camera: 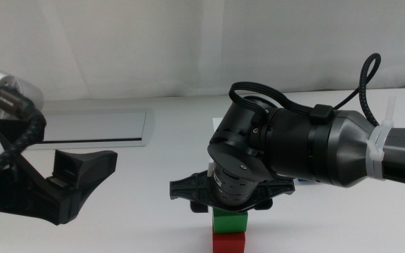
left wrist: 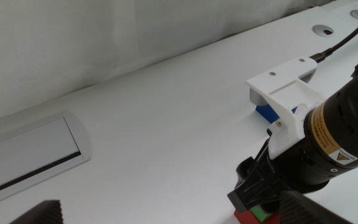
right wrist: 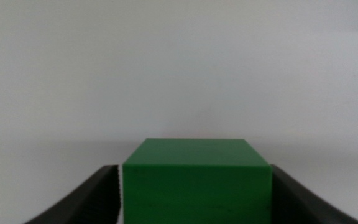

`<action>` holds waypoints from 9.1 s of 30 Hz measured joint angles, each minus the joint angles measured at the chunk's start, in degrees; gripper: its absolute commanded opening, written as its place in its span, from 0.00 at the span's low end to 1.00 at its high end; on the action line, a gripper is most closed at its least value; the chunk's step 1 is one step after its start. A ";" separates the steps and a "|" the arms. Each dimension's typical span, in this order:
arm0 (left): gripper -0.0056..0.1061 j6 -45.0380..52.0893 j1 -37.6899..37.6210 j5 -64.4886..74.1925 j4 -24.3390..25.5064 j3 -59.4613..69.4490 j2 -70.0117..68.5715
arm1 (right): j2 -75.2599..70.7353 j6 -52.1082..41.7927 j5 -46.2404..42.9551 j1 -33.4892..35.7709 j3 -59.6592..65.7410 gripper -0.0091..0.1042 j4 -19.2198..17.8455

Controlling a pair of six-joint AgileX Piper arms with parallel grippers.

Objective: Stack red cubes first, then green, then blue cubes in a specific spot.

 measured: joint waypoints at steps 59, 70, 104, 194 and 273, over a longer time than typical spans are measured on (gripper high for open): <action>0.82 0.00 -0.29 0.20 -1.05 0.00 0.00 | -50.62 -24.78 14.33 -25.07 15.62 0.79 -3.58; 0.82 0.00 -0.29 0.20 -1.05 0.00 0.00 | -40.97 -25.15 11.27 -25.17 16.09 0.79 -3.97; 0.82 0.00 -0.29 0.37 -1.05 0.00 0.00 | -24.21 -27.13 -6.72 -31.86 16.19 0.77 -1.15; 0.82 17.65 -0.29 0.58 -13.32 5.09 0.00 | -0.28 -28.28 -18.95 -32.01 10.17 0.06 -1.44; 0.82 18.02 -0.29 0.36 -13.55 5.09 0.00 | -6.67 -8.78 4.31 -0.71 -2.60 0.06 5.55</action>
